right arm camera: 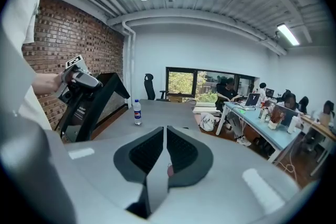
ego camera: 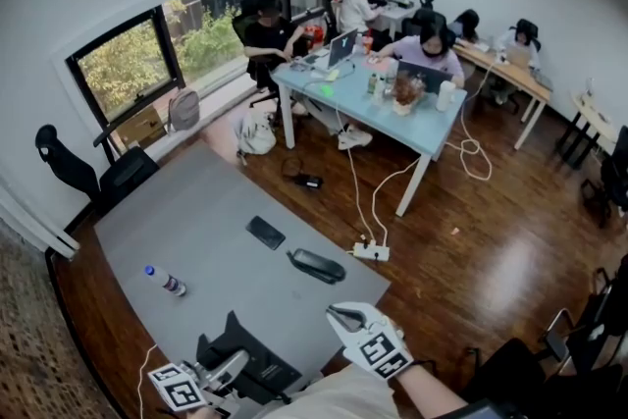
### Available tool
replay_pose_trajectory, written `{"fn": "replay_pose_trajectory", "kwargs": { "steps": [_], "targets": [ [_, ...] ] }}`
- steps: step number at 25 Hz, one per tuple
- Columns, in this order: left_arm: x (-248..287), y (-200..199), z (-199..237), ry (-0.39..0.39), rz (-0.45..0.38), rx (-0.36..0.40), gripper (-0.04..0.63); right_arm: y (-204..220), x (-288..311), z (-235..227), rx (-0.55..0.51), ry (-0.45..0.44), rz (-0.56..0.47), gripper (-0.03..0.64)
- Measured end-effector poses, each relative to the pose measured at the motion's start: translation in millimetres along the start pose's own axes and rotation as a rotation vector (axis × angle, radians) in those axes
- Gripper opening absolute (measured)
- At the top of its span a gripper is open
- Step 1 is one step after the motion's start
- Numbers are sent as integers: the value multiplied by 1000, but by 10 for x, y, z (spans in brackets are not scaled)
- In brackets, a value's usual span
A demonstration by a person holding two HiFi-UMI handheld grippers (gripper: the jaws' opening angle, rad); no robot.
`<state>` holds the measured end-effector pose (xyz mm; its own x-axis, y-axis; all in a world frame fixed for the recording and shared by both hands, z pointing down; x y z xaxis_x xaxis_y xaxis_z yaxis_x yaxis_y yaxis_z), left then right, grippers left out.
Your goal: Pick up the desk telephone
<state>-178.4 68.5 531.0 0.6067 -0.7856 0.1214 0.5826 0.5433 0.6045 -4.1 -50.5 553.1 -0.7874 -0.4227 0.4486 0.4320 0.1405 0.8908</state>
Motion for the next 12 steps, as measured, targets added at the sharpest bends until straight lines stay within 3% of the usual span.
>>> {"fn": "replay_pose_trajectory", "kwargs": {
  "steps": [5, 12],
  "targets": [
    [-45, 14, 45, -8, 3, -5, 169, 19, 56, 91, -83, -16, 35, 2],
    [-107, 25, 128, -35, 6, -6, 169, -9, 85, 86, -90, -2, 45, 2]
  ]
}}
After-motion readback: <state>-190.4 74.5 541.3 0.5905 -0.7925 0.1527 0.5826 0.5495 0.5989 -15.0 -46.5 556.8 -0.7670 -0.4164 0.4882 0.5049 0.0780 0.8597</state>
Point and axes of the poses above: the fingertips, and each gripper's own axes: x forward along the fingers, z to its left, y out of its underside, the point moved 1 cm from there along -x, backward along the fingers
